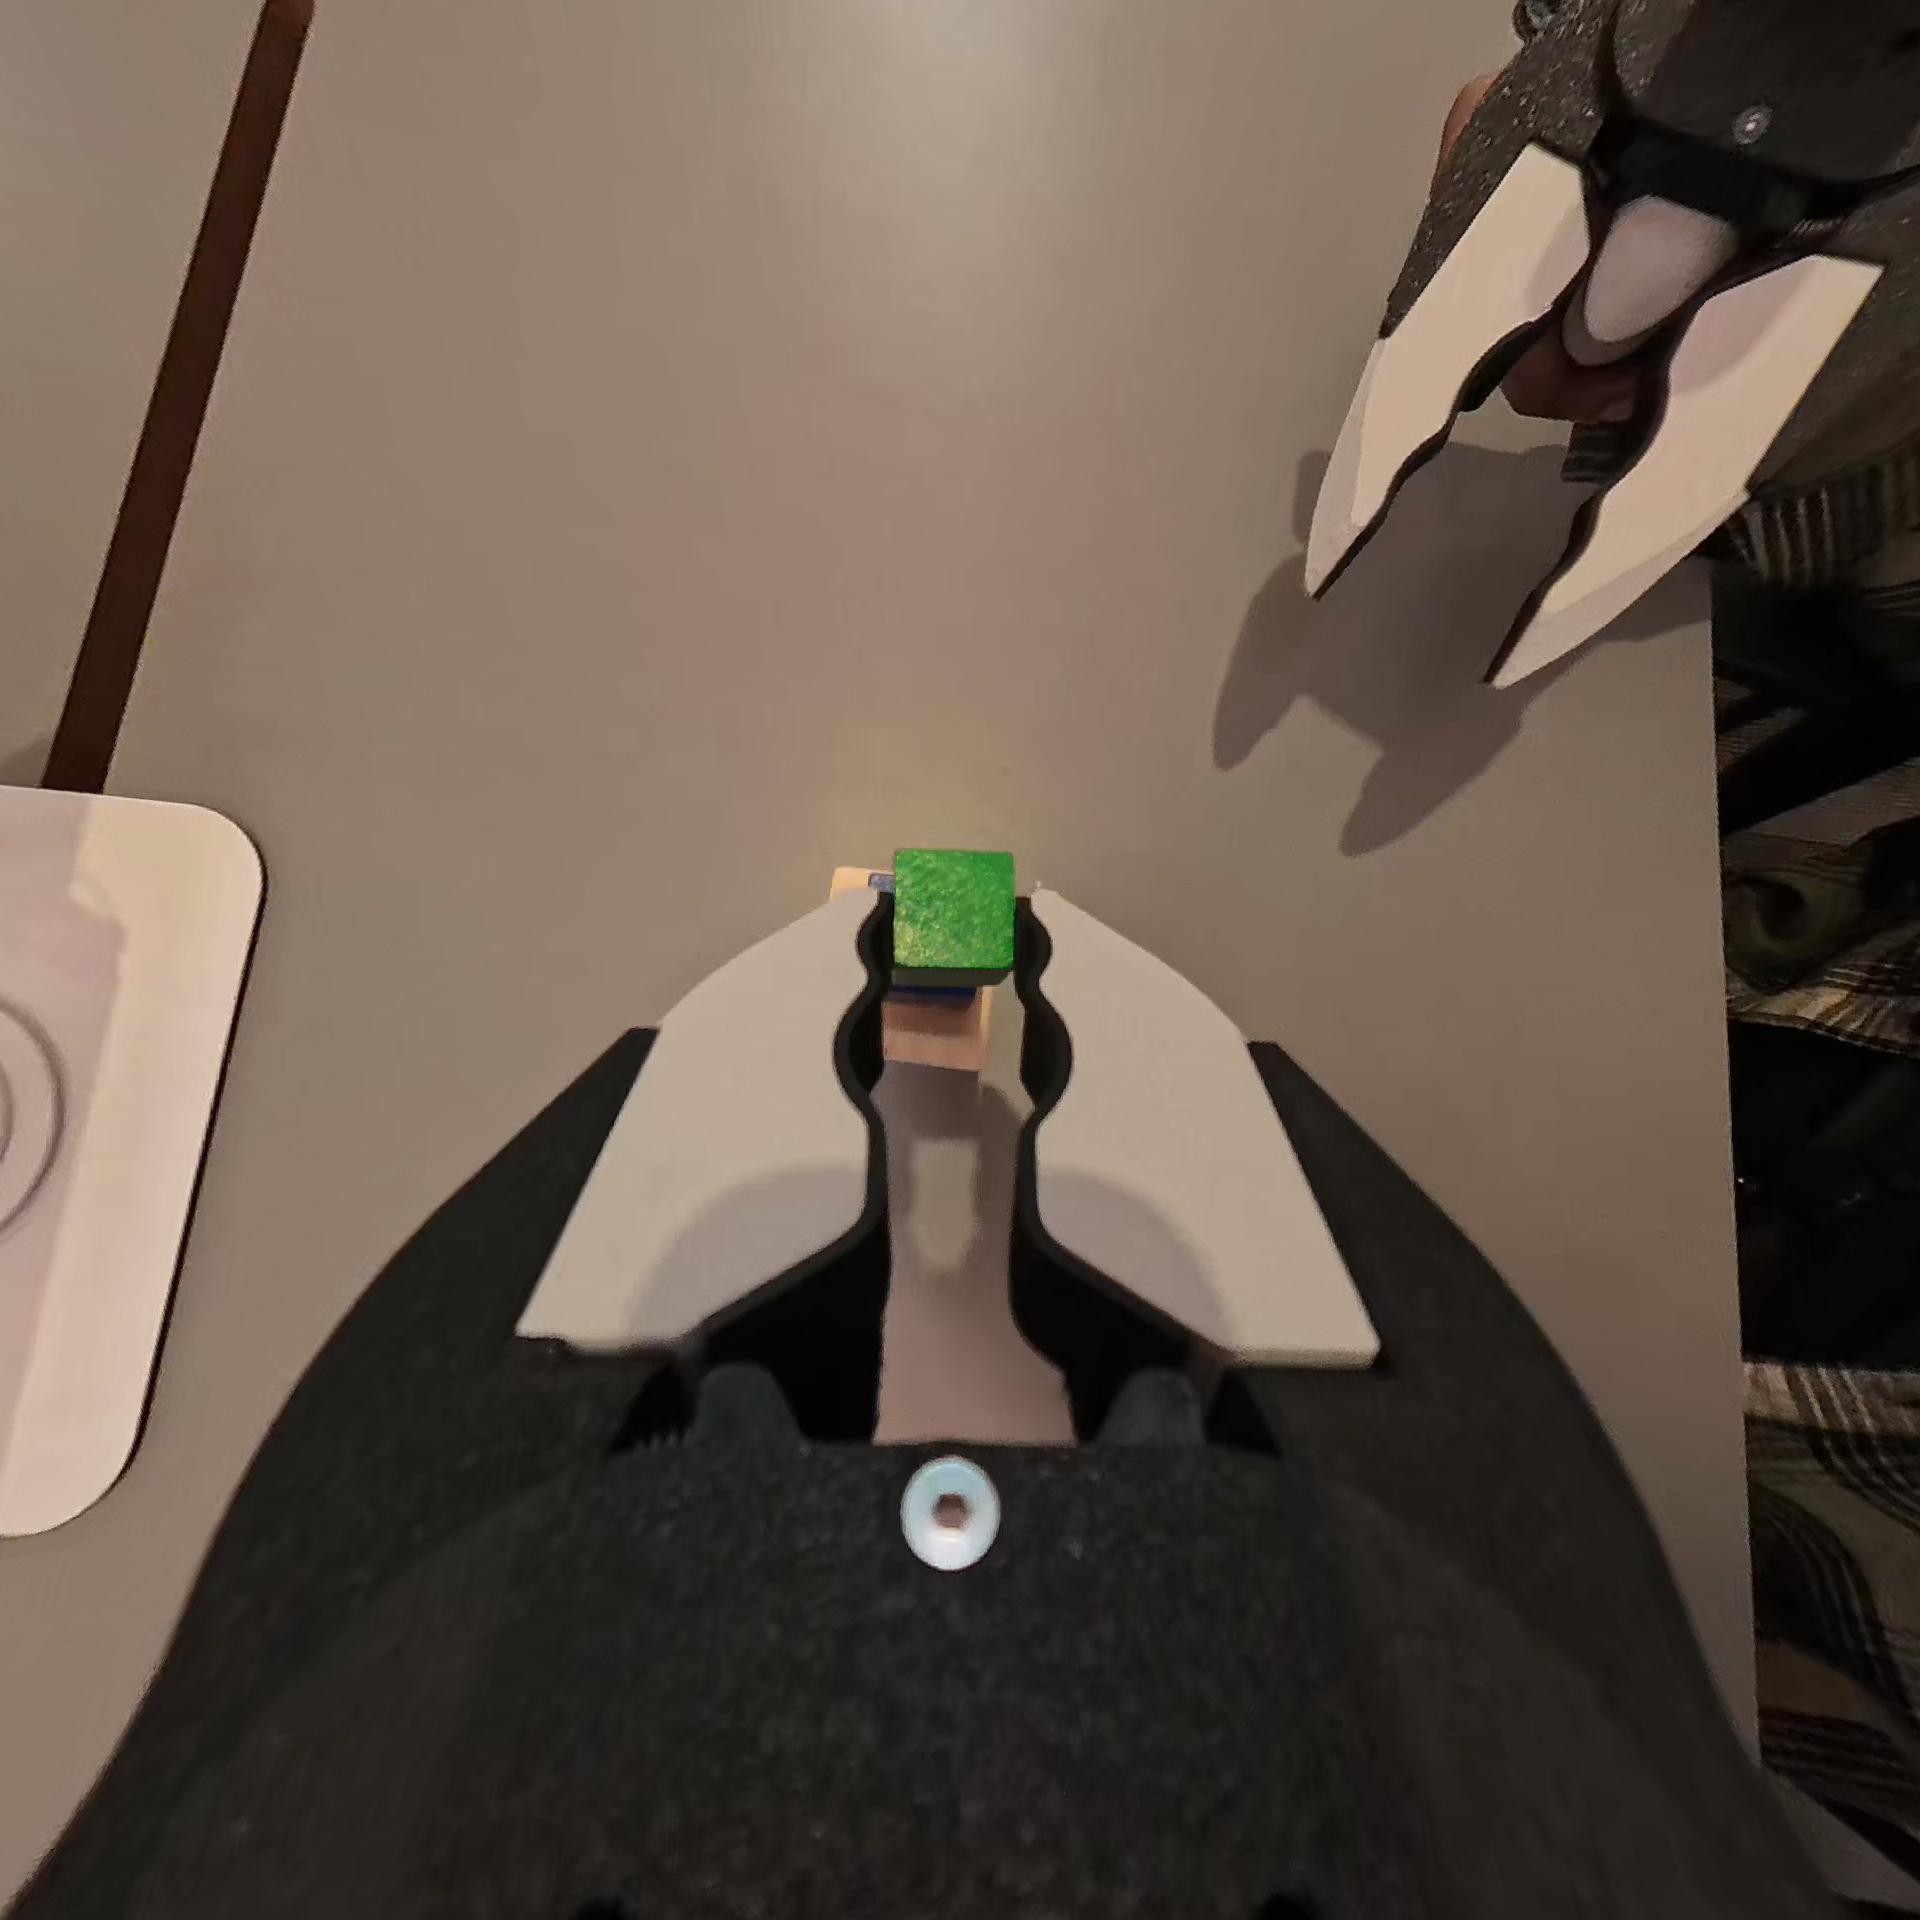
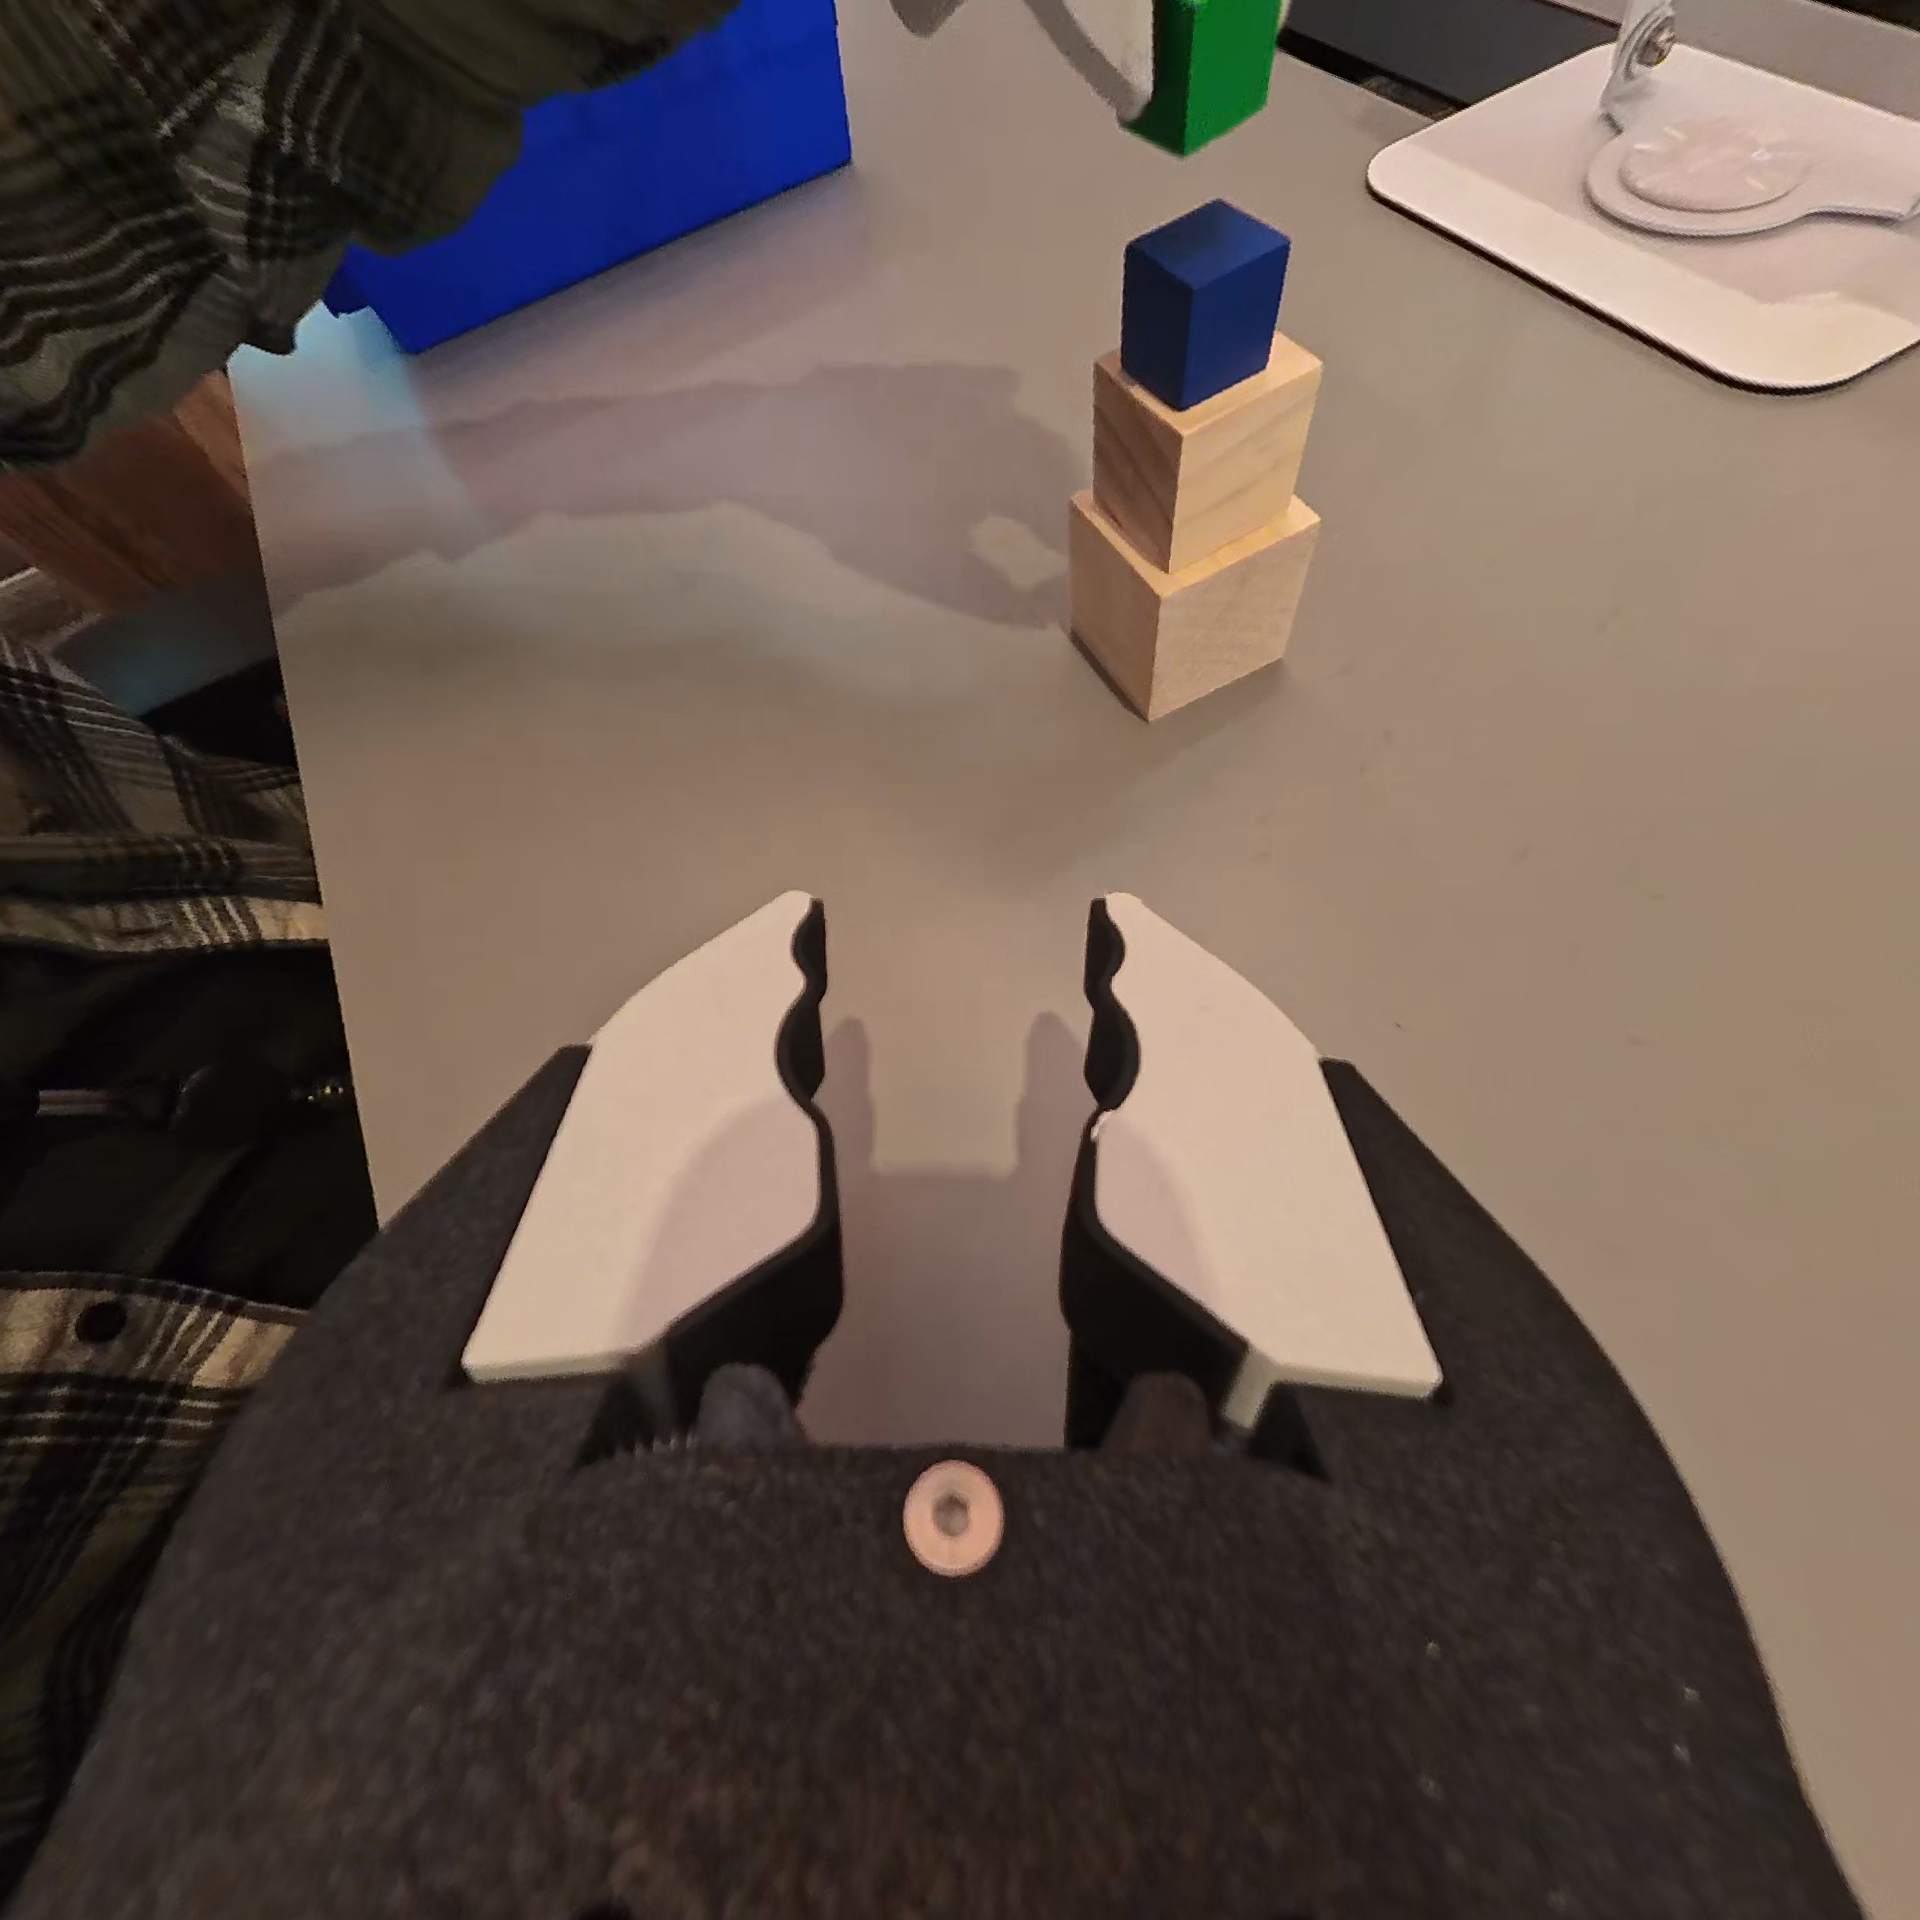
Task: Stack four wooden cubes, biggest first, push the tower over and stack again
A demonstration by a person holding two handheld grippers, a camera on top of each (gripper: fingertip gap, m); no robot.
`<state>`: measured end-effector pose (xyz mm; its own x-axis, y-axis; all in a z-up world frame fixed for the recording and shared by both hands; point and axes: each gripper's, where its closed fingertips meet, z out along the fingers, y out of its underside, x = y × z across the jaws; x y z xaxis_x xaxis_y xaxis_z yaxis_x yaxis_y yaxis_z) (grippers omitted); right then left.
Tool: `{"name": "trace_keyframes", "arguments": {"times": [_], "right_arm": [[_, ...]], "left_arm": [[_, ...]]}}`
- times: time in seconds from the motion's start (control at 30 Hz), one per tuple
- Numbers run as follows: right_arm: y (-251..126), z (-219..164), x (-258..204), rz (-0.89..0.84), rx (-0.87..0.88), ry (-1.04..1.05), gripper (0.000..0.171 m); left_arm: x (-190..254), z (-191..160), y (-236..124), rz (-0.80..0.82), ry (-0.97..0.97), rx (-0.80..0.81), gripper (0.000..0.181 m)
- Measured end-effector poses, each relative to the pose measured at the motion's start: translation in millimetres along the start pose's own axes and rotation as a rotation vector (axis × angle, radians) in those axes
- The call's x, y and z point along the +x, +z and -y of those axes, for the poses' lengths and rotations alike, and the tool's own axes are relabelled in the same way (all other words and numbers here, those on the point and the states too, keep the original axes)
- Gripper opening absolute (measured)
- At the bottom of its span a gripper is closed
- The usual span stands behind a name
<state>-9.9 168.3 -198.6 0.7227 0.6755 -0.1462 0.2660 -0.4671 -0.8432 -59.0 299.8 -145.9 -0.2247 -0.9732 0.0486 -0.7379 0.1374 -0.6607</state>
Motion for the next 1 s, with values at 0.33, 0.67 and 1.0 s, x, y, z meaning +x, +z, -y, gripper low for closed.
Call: {"name": "trace_keyframes", "arguments": {"times": [0.33,0.67,1.0], "right_arm": [[1,-2,0,0.005,-0.009,0.001,0.047],[2,-3,2,0.004,-0.012,0.004,0.048],[3,-3,1,0.009,-0.014,0.003,0.048]], "left_arm": [[-6,-9,13,-0.035,-0.014,-0.04,0.022],[-6,-10,17,-0.051,-0.004,-0.03,0.022],[-4,-13,18,-0.065,0.02,-0.051,0.023]]}}
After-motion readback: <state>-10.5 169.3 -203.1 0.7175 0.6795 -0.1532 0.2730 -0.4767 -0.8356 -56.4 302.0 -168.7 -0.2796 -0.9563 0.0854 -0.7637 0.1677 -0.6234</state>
